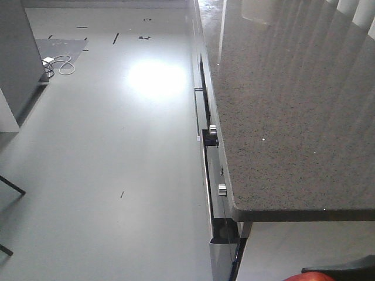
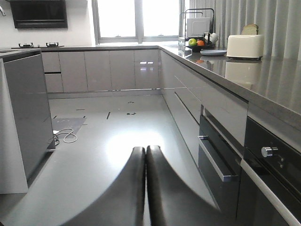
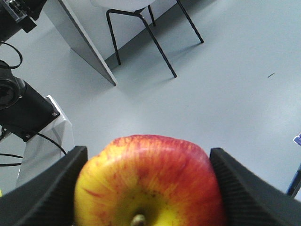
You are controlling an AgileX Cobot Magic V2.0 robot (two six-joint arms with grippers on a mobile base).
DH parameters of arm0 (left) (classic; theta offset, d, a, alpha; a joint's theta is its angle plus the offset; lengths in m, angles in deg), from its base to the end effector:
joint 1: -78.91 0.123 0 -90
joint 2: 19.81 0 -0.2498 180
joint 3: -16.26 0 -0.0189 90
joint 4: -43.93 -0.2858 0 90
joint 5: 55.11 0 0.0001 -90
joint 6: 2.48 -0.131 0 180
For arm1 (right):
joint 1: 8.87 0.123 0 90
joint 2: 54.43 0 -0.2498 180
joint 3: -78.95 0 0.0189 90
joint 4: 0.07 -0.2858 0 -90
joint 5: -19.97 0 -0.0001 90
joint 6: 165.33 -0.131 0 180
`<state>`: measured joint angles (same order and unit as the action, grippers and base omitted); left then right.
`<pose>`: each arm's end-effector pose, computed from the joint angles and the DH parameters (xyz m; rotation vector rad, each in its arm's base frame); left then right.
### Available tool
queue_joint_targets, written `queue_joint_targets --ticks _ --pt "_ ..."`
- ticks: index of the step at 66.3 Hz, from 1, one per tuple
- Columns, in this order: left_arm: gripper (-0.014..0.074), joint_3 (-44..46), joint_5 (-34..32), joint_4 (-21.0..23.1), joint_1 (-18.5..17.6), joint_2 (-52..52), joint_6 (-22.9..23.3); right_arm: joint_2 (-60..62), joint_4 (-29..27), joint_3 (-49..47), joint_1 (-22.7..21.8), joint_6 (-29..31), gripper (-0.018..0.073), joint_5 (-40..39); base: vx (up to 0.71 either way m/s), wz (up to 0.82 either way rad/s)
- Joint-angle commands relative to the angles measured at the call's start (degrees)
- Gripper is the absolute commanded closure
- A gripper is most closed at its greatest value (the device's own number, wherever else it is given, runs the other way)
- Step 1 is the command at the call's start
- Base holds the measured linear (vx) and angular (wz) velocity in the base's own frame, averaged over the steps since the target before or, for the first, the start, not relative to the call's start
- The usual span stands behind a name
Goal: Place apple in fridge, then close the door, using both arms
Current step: 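Drive the base away from the counter toward the open fridge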
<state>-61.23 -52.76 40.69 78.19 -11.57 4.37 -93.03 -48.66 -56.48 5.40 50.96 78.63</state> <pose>0.1673 -0.0018 0.2032 -0.0407 1.5370 -0.0583 0.1370 0.1215 0.2662 -0.7414 2.0946 0.8668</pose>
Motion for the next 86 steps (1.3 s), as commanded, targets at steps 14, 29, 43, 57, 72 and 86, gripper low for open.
queue_joint_targets --ticks 14,29,43,57,72,86 --pt "0.0603 1.0 -4.3 0.0 0.2 -0.8 0.3 -0.1 -3.0 -1.5 0.1 0.0 0.0447 -2.3 0.0 0.0" --pt "0.0603 1.0 -4.3 0.0 0.2 -0.8 0.3 -0.1 -3.0 -1.5 0.1 0.0 0.0447 -2.3 -0.01 0.04" --pt "0.0603 1.0 -4.3 0.0 0.2 -0.8 0.3 -0.1 -3.0 -1.5 0.1 0.0 0.0447 -2.3 -0.03 0.12" --pt "0.0603 1.0 -4.3 0.0 0.2 -0.8 0.3 -0.1 -3.0 -1.5 0.1 0.0 0.0447 -2.2 -0.03 0.22" --pt "0.0603 1.0 -4.3 0.0 0.2 -0.8 0.3 -0.1 -3.0 -1.5 0.1 0.0 0.0447 -2.1 -0.01 0.32" --pt "0.0603 1.0 -4.3 0.0 0.2 -0.8 0.3 -0.1 -3.0 -1.5 0.1 0.0 0.0447 -2.1 -0.01 0.39"
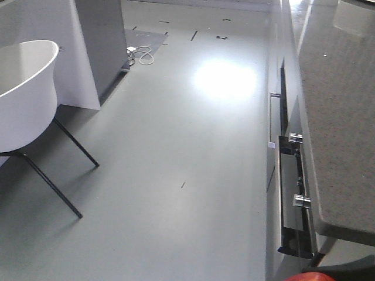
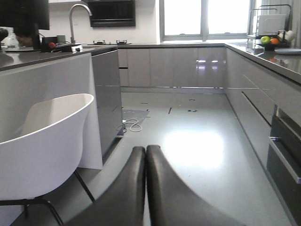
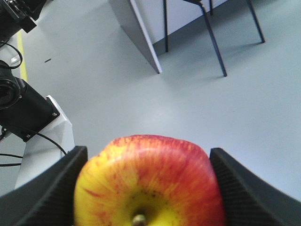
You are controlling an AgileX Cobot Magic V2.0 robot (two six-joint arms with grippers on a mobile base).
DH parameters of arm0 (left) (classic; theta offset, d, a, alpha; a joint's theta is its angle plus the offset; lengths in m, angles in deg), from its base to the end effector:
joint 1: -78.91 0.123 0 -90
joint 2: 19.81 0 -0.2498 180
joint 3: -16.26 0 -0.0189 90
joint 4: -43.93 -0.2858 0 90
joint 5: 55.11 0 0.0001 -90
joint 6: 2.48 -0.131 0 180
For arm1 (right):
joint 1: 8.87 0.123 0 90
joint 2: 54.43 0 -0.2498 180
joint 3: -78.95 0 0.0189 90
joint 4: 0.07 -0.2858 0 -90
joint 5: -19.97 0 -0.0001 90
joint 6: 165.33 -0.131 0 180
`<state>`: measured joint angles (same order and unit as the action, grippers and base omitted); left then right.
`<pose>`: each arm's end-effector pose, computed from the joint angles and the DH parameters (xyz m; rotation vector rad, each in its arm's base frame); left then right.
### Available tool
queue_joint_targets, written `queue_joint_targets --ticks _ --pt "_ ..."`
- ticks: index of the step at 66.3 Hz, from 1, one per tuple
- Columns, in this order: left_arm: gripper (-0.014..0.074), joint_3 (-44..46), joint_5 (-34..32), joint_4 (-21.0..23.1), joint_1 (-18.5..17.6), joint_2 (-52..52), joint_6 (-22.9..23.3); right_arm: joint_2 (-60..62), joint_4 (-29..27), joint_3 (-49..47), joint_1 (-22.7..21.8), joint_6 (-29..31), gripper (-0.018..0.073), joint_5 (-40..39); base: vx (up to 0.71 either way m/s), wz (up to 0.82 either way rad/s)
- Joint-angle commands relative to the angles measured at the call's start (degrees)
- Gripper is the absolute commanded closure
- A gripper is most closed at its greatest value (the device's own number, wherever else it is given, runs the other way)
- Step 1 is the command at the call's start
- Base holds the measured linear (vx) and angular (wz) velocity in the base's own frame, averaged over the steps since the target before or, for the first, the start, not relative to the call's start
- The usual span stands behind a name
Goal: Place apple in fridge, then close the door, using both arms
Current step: 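Drive the base away from the counter toward the open fridge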
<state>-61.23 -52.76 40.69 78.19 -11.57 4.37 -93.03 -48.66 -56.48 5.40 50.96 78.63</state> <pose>0.1673 -0.0018 0.2032 -0.0407 1.5370 -0.0583 0.1370 0.1215 0.2662 -0.7414 2.0946 0.8668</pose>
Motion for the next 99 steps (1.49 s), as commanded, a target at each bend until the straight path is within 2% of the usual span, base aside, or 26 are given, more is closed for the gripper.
queue_joint_targets --ticks 1,99 --pt "0.0603 1.0 -4.3 0.0 0.2 -0.8 0.3 -0.1 -3.0 -1.5 0.1 0.0 0.0447 -2.1 -0.01 0.41" --pt "0.0603 1.0 -4.3 0.0 0.2 -0.8 0.3 -0.1 -3.0 -1.5 0.1 0.0 0.0447 -2.1 -0.01 0.42"
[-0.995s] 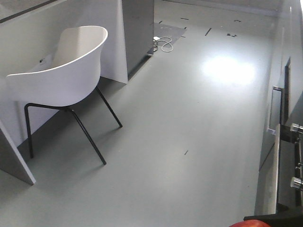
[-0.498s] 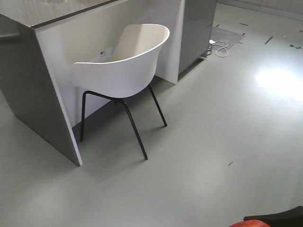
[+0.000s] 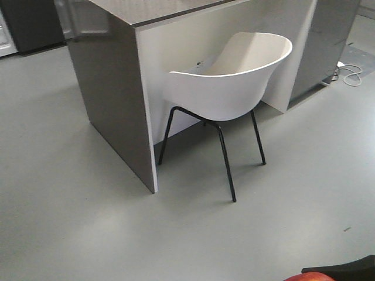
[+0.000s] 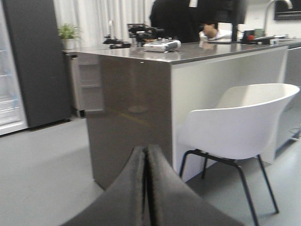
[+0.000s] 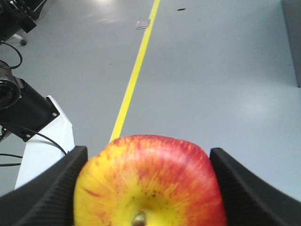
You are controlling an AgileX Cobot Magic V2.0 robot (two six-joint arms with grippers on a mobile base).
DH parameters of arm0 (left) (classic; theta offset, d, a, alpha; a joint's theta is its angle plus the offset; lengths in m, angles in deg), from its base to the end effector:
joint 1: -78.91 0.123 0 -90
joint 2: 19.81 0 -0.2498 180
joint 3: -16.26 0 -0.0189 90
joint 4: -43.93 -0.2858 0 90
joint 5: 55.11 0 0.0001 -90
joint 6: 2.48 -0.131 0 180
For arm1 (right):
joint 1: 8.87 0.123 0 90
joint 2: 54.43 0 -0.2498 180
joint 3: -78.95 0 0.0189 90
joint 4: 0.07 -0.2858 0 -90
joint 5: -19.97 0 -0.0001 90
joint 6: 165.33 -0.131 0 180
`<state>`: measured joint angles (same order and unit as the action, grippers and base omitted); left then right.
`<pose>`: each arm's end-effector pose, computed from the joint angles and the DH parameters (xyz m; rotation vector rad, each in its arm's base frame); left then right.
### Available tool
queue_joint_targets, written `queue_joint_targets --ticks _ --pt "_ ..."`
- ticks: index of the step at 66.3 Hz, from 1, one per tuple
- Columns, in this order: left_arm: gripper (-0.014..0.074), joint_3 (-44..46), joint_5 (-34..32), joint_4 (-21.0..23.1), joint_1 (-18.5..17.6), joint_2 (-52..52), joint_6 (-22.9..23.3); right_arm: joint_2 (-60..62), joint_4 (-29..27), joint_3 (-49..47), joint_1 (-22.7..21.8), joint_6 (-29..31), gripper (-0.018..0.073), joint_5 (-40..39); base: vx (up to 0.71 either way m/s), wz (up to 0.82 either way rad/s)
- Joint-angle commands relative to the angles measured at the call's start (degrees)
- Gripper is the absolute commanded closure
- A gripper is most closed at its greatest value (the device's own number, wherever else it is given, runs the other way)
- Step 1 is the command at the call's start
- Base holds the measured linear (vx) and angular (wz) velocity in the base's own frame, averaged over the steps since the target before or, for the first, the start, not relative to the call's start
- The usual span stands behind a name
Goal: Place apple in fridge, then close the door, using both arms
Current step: 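Drive the base away from the counter toward the open fridge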
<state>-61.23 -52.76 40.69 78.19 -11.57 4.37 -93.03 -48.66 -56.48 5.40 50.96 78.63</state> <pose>0.1673 -0.0018 0.2032 -0.0407 1.5370 -0.0583 0.1370 0.1215 0.2662 -0.7414 2.0946 0.8668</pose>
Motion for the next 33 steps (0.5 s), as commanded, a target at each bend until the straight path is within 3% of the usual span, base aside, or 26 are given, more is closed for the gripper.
queue_joint_targets --ticks 1,33 --pt "0.0603 1.0 -4.3 0.0 0.2 -0.8 0.3 -0.1 -3.0 -1.5 0.1 0.0 0.0447 -2.1 -0.01 0.46" --pt "0.0603 1.0 -4.3 0.0 0.2 -0.8 0.3 -0.1 -3.0 -1.5 0.1 0.0 0.0447 -2.1 0.02 0.46"
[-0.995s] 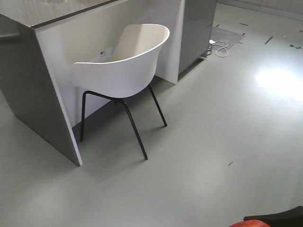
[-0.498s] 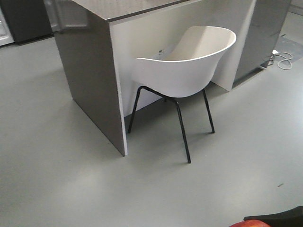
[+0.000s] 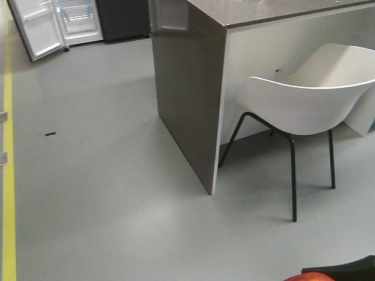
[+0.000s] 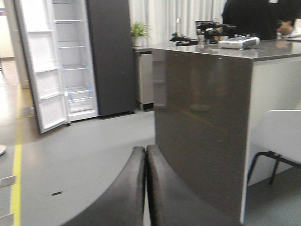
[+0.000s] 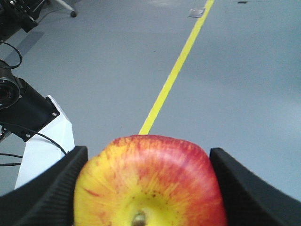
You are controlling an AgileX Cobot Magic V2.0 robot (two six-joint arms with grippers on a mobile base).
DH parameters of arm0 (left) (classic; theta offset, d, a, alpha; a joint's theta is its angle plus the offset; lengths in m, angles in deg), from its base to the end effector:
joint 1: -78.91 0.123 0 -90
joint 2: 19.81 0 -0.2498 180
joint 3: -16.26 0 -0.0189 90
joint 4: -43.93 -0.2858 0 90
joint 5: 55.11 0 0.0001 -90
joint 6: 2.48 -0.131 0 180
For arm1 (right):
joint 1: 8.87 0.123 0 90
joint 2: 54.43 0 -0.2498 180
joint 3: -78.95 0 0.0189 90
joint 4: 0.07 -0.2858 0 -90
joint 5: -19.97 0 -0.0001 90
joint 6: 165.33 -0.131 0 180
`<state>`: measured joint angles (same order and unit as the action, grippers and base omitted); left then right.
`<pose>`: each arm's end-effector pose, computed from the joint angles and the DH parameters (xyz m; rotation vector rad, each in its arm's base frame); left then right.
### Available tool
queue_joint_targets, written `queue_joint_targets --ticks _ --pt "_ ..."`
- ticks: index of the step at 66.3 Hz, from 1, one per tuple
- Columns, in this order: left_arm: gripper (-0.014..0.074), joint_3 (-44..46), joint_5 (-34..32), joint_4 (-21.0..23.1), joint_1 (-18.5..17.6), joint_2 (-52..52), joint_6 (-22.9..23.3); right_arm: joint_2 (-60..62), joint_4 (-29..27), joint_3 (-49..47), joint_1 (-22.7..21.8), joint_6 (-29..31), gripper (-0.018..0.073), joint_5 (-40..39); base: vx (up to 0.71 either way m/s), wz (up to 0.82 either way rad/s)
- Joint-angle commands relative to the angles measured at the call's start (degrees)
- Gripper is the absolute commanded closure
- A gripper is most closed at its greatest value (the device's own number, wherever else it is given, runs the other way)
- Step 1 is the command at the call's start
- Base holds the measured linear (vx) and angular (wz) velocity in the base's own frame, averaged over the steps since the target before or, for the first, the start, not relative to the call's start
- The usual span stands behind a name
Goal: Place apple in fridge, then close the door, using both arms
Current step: 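Drive the base away from the counter toward the open fridge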
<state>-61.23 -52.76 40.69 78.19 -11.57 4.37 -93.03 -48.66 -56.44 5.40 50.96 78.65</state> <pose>0.1673 -0.0018 0.2032 -0.0407 1.5370 -0.0583 0.1369 0.1215 0.2659 -0.7415 2.0955 0.8672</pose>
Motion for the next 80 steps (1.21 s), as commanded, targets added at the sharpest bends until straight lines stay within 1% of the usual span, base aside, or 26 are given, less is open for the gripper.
queue_joint_targets --ticks 1,54,80 --pt "0.0603 1.0 -4.3 0.0 0.2 -0.8 0.3 -0.1 -3.0 -1.6 0.1 0.0 0.0447 -2.1 0.06 0.43" --pt "0.0603 1.0 -4.3 0.0 0.2 -0.8 0.3 -0.1 -3.0 -1.6 0.1 0.0 0.0447 -2.1 0.08 0.34" --pt "0.0603 1.0 -4.3 0.0 0.2 -0.8 0.3 -0.1 -3.0 -1.6 0.1 0.0 0.0447 -2.1 0.1 0.26"
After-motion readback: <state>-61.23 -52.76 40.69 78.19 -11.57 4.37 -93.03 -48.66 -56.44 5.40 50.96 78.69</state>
